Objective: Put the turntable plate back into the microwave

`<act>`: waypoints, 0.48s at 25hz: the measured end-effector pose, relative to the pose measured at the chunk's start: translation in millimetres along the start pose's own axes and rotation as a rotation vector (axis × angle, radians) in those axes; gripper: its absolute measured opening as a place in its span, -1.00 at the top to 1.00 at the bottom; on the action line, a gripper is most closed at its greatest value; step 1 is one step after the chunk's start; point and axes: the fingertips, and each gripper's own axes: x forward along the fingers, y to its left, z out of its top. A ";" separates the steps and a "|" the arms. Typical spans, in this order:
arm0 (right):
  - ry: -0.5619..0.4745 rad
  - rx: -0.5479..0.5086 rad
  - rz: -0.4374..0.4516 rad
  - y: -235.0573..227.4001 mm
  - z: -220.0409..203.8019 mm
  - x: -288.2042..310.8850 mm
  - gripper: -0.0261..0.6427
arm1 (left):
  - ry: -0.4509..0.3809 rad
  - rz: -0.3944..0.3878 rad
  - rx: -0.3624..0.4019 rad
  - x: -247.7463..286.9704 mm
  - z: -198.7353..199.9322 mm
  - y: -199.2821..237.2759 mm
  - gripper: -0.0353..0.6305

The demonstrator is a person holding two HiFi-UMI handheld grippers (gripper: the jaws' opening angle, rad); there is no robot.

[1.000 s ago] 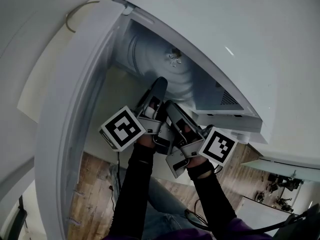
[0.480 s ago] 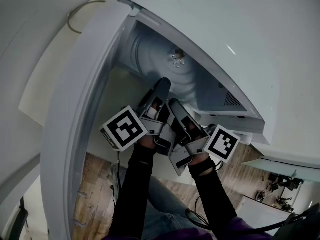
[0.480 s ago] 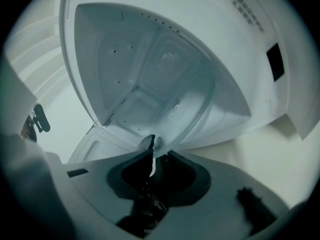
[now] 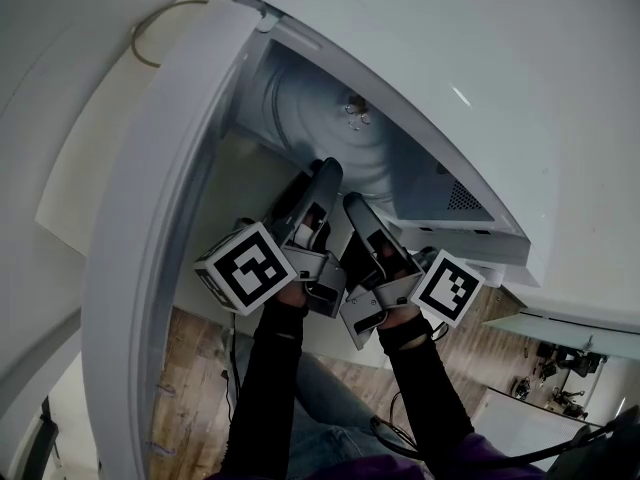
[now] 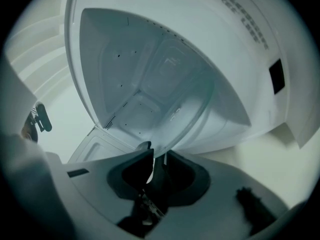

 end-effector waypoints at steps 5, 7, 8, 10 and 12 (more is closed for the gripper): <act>-0.004 -0.021 -0.010 0.0 0.0 2.1 0.66 | -0.026 0.073 0.028 -23.9 4.0 3.2 0.51; -0.008 -0.020 -0.021 -2.9 0.1 3.0 0.66 | -0.032 0.102 0.099 -29.8 3.5 3.2 0.56; -0.009 -0.023 -0.028 -4.4 0.9 3.1 0.66 | -0.023 0.125 0.142 -31.2 2.1 3.4 0.58; -0.011 -0.030 -0.030 -5.1 3.2 3.7 0.66 | 0.016 0.187 0.236 -32.6 -2.7 4.7 0.92; -0.008 -0.037 -0.026 -4.5 3.0 5.1 0.66 | 0.071 0.203 0.322 -30.0 -9.2 0.5 0.92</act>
